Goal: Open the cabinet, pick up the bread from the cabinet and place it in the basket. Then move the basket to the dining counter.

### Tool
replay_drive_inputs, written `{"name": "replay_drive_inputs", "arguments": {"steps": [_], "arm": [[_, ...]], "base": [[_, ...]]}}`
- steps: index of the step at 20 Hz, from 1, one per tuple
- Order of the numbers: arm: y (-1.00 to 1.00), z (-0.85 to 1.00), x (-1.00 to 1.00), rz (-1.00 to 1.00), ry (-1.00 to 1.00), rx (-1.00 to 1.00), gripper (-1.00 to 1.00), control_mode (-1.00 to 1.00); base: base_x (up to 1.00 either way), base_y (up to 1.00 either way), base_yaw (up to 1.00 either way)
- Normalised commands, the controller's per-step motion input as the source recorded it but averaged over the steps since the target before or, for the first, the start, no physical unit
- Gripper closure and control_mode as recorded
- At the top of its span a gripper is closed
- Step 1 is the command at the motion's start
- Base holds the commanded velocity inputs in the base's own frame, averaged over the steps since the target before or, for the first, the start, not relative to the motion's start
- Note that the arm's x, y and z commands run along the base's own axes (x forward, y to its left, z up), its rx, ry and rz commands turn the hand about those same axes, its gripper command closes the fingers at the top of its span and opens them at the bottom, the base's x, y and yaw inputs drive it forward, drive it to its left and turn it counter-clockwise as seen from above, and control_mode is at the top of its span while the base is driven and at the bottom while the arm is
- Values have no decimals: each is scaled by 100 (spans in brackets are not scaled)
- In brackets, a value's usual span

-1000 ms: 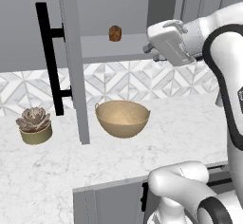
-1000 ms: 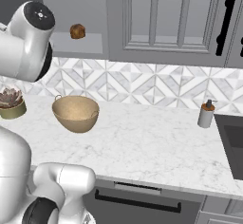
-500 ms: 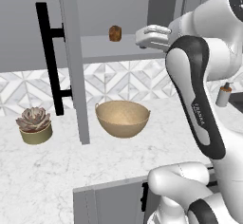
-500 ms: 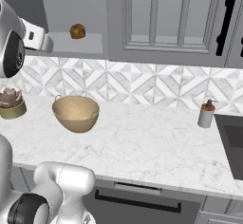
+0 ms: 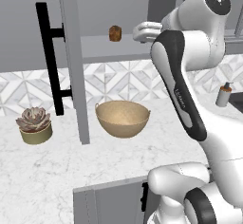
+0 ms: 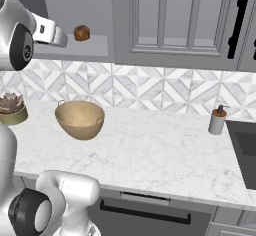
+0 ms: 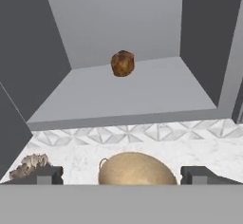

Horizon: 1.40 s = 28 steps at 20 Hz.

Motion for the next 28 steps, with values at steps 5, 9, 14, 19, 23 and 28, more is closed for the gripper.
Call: {"name": "replay_drive_inputs", "arguments": {"steps": [5,9,14,19,23,28], "arm": [[0,0,58,0,0,0,-100,-100],[0,-4,54,0,0,-2,-100,-100],[3,-8,48,0,-6,-9,-100,-100],[2,-13,31,4,-4,-10,-100,-100],[0,-10,31,2,0,0,-100,-100],[8,-2,41,0,0,0,-100,-100]], "base": [[0,0,0],[0,0,0],[0,0,0],[0,0,0],[0,0,0],[0,0,0]]}}
